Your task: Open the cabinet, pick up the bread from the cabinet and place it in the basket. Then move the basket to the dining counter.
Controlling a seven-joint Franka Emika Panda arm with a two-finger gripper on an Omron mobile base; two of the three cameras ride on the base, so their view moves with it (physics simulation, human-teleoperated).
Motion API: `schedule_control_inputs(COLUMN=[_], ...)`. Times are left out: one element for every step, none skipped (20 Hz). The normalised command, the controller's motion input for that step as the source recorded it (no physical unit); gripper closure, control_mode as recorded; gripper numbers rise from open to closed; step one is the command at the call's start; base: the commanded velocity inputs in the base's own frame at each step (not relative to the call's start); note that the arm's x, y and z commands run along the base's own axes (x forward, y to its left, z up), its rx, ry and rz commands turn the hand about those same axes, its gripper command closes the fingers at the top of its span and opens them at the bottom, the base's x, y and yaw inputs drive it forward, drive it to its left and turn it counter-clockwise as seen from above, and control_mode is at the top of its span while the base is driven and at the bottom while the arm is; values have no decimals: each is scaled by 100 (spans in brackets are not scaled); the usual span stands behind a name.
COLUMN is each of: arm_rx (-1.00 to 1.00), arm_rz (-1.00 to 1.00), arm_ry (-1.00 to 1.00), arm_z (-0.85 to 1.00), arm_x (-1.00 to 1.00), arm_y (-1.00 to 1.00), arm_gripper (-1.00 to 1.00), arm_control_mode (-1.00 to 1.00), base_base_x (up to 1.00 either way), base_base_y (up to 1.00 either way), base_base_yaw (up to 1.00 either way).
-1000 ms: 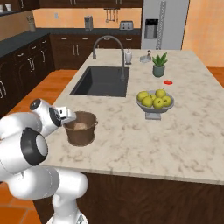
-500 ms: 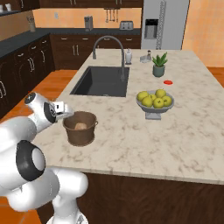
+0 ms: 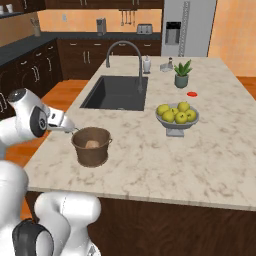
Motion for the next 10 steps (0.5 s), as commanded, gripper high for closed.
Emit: schedule_control_inputs(arm_rx=[35, 33, 29, 24, 17, 10, 0, -5, -14, -22], arm_rz=[-29, -28, -26, -22, -15, -10, -4, 0, 0, 0], arm_ry=[0, 0, 0, -2, -3, -3, 0, 0, 0, 0], arm_z=[74, 74, 77, 81, 89, 91, 83, 71, 63, 58], arm_x=[-100, -100, -100, -100, -93, -69, -50, -37, -35, -25], arm_y=[-9, -6, -2, 0, 0, 12, 36, 56, 71, 80], arm_gripper=[-100, -100, -100, -100, -100, -100, -100, -100, -100, -100], arm_control_mode=[-100, -100, -100, -100, -100, -100, -100, -100, -100, -100], base_base_x=[0, 0, 0, 0, 0, 0, 0, 0, 0, 0], base_base_y=[0, 0, 0, 0, 0, 0, 0, 0, 0, 0], base_base_yaw=[0, 0, 0, 0, 0, 0, 0, 0, 0, 0])
